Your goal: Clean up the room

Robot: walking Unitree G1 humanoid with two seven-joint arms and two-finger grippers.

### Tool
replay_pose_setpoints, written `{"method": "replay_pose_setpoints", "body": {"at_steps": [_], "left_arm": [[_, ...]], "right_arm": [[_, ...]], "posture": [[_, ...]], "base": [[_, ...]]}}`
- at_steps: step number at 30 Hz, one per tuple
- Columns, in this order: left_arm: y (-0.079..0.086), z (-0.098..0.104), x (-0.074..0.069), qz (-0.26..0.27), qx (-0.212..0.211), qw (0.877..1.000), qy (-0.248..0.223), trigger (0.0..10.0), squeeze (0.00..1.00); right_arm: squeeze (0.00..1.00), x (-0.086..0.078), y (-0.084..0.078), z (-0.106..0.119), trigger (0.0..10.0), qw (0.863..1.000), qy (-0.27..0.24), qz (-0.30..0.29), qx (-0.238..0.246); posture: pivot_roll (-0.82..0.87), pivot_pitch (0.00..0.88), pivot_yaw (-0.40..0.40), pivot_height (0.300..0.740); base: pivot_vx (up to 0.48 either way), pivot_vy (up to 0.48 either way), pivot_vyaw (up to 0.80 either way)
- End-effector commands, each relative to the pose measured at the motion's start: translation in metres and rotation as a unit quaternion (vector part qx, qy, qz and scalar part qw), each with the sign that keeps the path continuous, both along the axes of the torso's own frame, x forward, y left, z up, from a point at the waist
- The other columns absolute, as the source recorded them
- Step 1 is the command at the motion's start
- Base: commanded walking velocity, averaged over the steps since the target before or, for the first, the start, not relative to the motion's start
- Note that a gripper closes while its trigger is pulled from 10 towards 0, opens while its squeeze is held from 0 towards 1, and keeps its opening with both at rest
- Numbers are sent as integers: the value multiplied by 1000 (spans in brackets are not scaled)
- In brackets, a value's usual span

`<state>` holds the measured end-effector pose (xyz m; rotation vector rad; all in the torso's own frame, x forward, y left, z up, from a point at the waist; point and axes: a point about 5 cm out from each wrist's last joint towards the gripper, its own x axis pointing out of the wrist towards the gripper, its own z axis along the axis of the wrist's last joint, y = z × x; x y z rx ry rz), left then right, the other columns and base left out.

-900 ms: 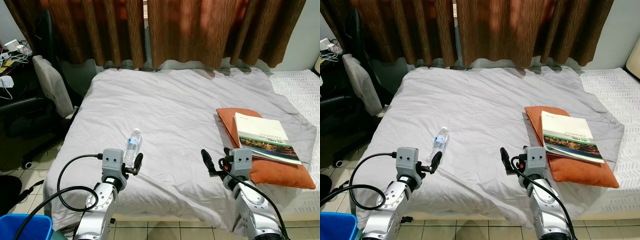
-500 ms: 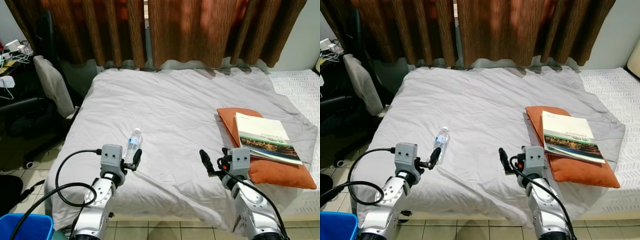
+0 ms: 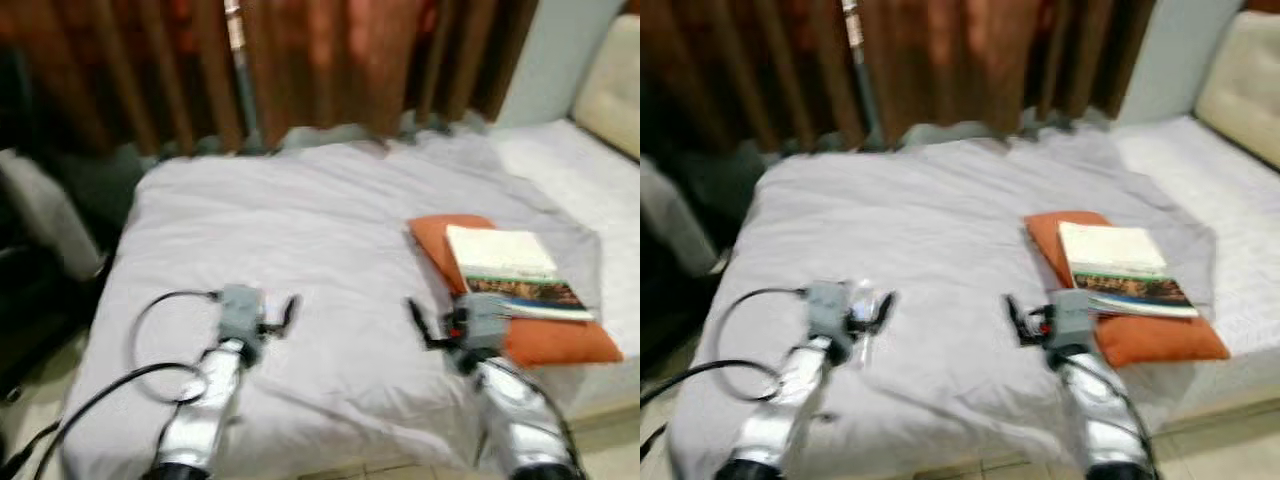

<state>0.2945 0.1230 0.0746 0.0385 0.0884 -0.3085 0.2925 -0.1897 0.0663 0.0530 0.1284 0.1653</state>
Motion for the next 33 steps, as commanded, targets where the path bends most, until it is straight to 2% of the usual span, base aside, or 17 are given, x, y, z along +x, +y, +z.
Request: {"method": "replay_pose_setpoints", "body": {"at_steps": [1,4,8,11,12,13,14,16,18,19,20,21,25,27,28,30,33], "left_arm": [[18,-4,0,22,19,1000,10,10000,0],[18,-5,-1,27,16,999,13,10000,0],[25,-13,2,73,26,996,43,10000,0],[38,-38,22,100,70,979,164,10000,0],[38,-42,25,91,81,975,186,10000,0],[44,-44,31,107,110,967,202,10000,0],[46,-44,32,112,120,965,204,10000,0],[56,-41,35,145,143,959,197,10000,0],[72,-31,41,191,163,952,174,10000,0],[72,-31,41,191,163,952,174,10000,0],[86,-22,46,226,183,944,153,10000,0],[91,-18,47,238,193,941,146,10000,0],[110,-1,53,283,205,931,103,10000,0],[115,6,55,293,221,926,83,10000,0],[119,13,58,300,222,925,66,10000,0],[121,17,60,299,212,929,59,10000,0],[122,13,58,297,179,935,71,10000,0]], "right_arm": [[0,3,16,2,10000,1000,-5,22,6],[0,1,16,2,10000,1000,-7,22,9],[0,-3,17,1,10000,999,-2,34,4],[0,-18,17,-5,10000,999,21,50,-1],[0,-24,16,-6,10000,998,25,56,-6],[0,-39,11,-6,10000,997,37,62,-14],[0,-44,10,-5,10000,997,39,64,-16],[0,-54,8,-4,10000,997,45,66,-23],[0,-71,3,0,10000,996,58,67,-30],[0,-71,3,0,10000,996,58,67,-30],[0,-89,-1,7,10000,994,68,73,-38],[0,-96,-1,11,10000,993,73,77,-42],[0,-121,0,30,10000,992,83,89,-43],[0,-127,2,33,10000,991,88,93,-41],[0,-136,2,38,10000,991,91,95,-40],[0,-151,8,38,10000,988,112,99,-33],[0,-161,16,40,10000,986,123,108,-27]], "posture": [[-19,0,31,740],[-23,0,34,740],[-30,0,29,740],[-47,10,5,740],[-62,41,-2,740],[-113,134,-12,740],[-120,148,-14,740],[-142,206,-23,740],[-188,312,-47,740],[-188,312,-47,740],[-234,390,-72,740],[-234,390,-72,740],[-294,503,-111,740],[-302,541,-125,740],[-304,582,-133,740],[-302,598,-135,740],[-312,633,-143,740]], "base": [[480,0,-731],[480,0,-454],[235,0,152],[0,0,0],[0,0,0],[0,0,0],[0,0,0],[0,0,0],[0,0,0],[0,0,0],[0,0,0],[0,0,0],[0,0,0],[0,0,0],[0,0,0],[0,0,0],[0,0,0]]}}
